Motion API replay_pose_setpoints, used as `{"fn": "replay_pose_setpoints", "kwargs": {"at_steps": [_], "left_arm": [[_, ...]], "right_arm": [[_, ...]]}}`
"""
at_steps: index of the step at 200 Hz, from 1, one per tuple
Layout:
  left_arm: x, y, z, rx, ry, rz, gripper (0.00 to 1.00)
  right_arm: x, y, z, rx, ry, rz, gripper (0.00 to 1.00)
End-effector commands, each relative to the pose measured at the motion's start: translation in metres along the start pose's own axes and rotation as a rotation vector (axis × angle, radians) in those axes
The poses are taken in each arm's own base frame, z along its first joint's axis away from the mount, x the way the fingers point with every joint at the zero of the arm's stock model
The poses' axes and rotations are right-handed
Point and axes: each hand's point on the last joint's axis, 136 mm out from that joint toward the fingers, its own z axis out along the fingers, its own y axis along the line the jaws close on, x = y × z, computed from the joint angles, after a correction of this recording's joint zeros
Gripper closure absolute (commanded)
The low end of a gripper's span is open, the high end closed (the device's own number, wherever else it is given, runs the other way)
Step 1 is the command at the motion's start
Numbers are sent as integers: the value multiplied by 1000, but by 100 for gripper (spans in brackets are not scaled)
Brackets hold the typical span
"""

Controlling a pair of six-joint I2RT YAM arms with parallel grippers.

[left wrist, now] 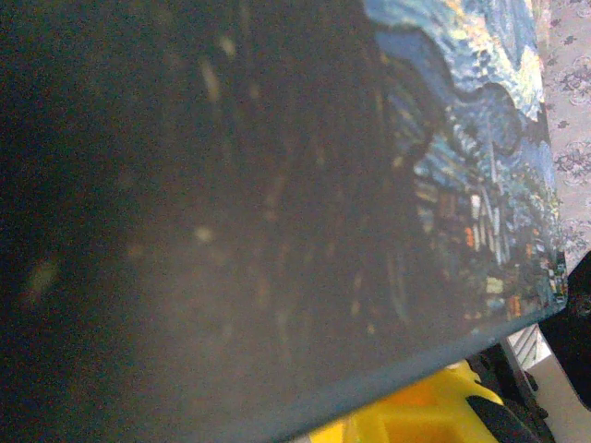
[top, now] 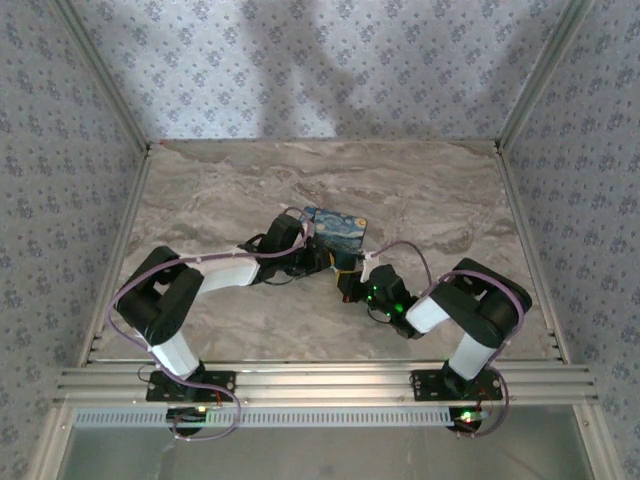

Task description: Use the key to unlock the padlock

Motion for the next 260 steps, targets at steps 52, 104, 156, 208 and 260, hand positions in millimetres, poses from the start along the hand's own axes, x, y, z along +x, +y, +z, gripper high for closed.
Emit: {"fn": "replay_pose_setpoints", "kwargs": {"at_steps": [52, 104, 156, 208, 260], "left_arm": [[-5, -22, 4, 61, -11, 9, 81], [-1, -26, 6, 65, 5, -7, 81], [3, -28, 7, 63, 16, -4, 81], [7, -29, 7, 56, 26, -1, 81], [6, -25, 14, 47, 28, -1, 81]], "right_arm": [[-25, 16, 9, -52, -85, 16, 100], [-35, 22, 13, -96, -123, 13, 100], [-56, 27, 14, -145, -162, 1, 100], [-77, 22, 13, -156, -205, 6, 100], [-64, 21, 14, -136, -156, 9, 100]]}}
